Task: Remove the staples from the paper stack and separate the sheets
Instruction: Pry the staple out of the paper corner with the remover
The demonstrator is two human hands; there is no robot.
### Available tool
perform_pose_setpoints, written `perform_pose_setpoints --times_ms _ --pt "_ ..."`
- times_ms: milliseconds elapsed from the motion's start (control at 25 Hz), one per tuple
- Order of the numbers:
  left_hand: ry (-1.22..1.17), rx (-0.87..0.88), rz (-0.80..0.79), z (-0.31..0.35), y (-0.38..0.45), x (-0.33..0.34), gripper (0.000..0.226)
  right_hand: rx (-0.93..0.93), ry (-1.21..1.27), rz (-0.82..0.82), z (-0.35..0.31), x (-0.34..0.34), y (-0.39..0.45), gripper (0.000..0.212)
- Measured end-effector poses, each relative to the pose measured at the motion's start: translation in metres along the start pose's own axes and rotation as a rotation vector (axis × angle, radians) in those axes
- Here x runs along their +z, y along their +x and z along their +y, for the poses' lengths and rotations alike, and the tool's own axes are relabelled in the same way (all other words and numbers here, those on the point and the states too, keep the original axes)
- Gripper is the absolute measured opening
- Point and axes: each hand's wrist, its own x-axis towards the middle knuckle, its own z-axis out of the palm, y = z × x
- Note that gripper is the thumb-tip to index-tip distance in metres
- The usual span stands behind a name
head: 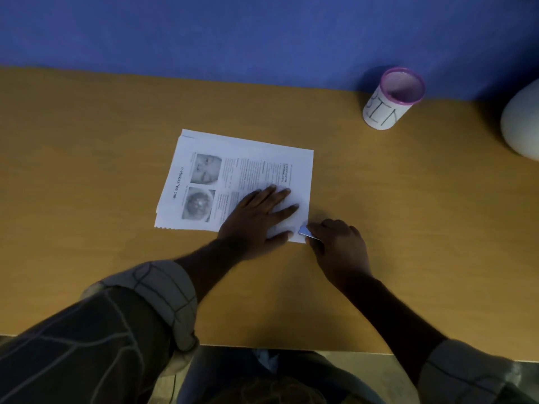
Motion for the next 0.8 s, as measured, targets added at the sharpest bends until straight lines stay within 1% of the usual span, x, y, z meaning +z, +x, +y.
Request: perform_pose_setpoints --times_ms 120,280,440,680,800 --pt "-0.008 -0.008 0.004 -0.0026 0.0021 0.0001 0.063 0.007 0.025 -0.002 0.0021 0.0072 0.0043 0.025" --pt "0.01 0.023 0.046 -0.002 0.0007 0.0023 0.06 -0.032 0.028 0.009 0.0054 0.0096 0.0043 0.026" --pt "-0.015 -0.008 0.037 -0.0004 0.0005 -0.0004 0.061 -0.047 0.032 0.018 0.0053 0.0073 0.0047 0.027" --pt "0.027 0.019 0.031 -0.001 0.0007 -0.0005 0.062 -0.053 0.052 0.0 0.0049 0.0074 0.0042 0.025" --pt "0.05 0.027 0.015 -0.0018 0.0011 0.0002 0.061 -0.068 0.063 0.021 0.0035 0.0062 0.0035 0.023"
